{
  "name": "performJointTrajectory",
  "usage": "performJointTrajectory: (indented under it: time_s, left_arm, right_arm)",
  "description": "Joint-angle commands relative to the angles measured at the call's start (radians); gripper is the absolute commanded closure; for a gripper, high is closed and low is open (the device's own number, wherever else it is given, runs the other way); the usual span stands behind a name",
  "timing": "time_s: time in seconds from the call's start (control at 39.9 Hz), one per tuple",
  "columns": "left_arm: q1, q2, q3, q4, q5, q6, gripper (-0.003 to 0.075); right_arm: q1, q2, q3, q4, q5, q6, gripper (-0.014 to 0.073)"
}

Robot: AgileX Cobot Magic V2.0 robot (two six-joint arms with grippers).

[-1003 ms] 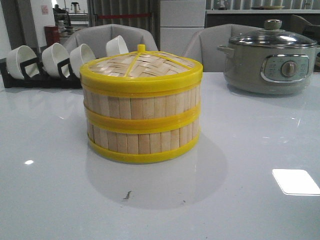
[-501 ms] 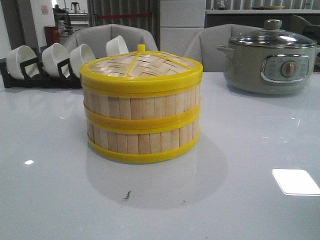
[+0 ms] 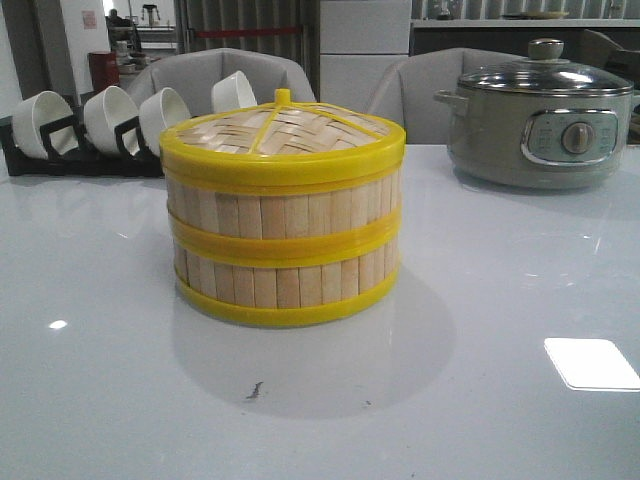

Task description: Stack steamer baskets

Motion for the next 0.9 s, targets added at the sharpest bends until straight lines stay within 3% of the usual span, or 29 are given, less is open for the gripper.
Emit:
performJointTrajectory:
  time_s: [0.0, 0.18, 0.3, 0.63, 0.88]
  left_arm:
    - [-0.008, 0.010, -0.006, -0.008, -0.140, -0.002, 0.0636]
    - [0.016, -0.089, 0.180, -0.028, -0.420, -0.002, 0.0636]
    - [0.062, -0.207, 0.358, -0.094, -0.548, -0.002, 0.0636]
    - [0.187, -0.479, 0.665, -0.139, -0.569, -0.002, 0.0635]
    - [0.247, -0.627, 0.832, -0.155, -0.712, -0.002, 0.0636]
  right_arm:
    - [-0.006, 0.004, -0.028, -0.002, -0.082, -0.011, 0.0538]
    - [-0.006, 0.004, -0.028, -0.002, -0.082, -0.011, 0.0538]
    - [-0.006, 0.004, -0.028, -0.002, -0.082, -0.011, 0.0538]
    - [-0.006, 0.004, -0.028, -0.002, -0.082, -0.011, 0.0538]
    - [-0.006, 0.004, -0.028, -0.002, -0.082, -0.011, 0.0538]
